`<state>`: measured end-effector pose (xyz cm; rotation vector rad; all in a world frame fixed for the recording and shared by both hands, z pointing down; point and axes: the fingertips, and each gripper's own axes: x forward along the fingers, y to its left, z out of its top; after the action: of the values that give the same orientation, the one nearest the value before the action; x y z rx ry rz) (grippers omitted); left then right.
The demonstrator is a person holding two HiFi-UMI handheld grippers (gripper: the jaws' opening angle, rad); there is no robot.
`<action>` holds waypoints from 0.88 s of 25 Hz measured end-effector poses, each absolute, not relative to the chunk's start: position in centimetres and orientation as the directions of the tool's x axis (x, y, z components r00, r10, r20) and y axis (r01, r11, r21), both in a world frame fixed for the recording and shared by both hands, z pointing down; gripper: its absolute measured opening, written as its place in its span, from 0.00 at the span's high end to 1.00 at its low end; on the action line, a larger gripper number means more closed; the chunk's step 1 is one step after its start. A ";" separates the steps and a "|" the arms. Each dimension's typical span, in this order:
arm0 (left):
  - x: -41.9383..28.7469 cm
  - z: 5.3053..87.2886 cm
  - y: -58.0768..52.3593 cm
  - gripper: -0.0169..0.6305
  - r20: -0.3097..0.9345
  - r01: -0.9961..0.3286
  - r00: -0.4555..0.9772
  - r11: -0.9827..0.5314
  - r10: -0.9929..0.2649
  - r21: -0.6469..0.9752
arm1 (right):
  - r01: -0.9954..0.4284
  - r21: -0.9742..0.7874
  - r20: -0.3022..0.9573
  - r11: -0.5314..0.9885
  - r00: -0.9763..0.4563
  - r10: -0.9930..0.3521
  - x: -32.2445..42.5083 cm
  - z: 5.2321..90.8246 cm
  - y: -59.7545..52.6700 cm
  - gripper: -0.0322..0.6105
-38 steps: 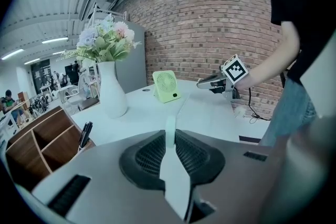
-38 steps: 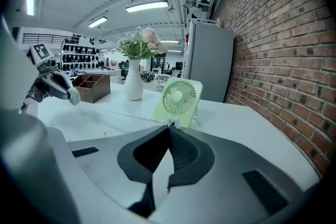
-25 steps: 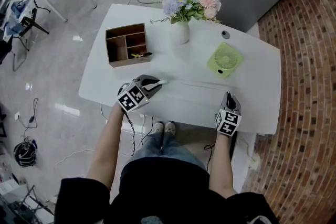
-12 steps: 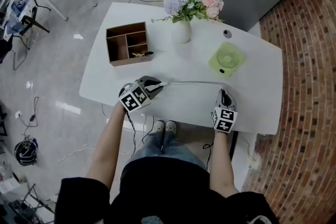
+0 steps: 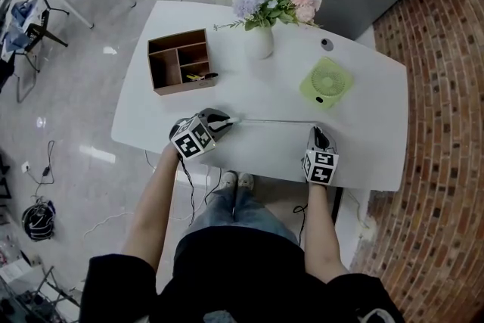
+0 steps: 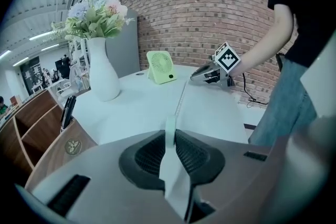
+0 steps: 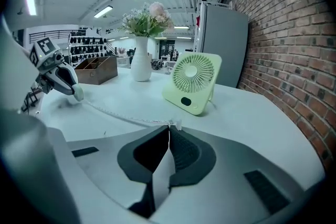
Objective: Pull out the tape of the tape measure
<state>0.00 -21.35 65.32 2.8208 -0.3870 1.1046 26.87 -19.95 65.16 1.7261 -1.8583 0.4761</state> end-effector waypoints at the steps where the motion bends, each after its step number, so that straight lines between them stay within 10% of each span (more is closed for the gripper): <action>1: 0.1 65.5 -21.4 0.86 0.681 -0.261 0.705 -0.965 -0.199 -0.012 | -0.988 0.106 0.617 0.109 -0.021 -0.787 26.9 65.4 -20.0 0.94; 22: 0.7 66.1 -22.3 0.86 0.680 -0.263 0.706 -0.965 -0.198 -0.007 | -0.993 0.067 0.647 0.101 -0.034 -0.762 27.3 66.7 -20.2 0.94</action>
<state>0.72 -22.30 66.13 2.8180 -0.3817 1.1063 27.31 -20.19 66.68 1.7105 -1.8476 0.5585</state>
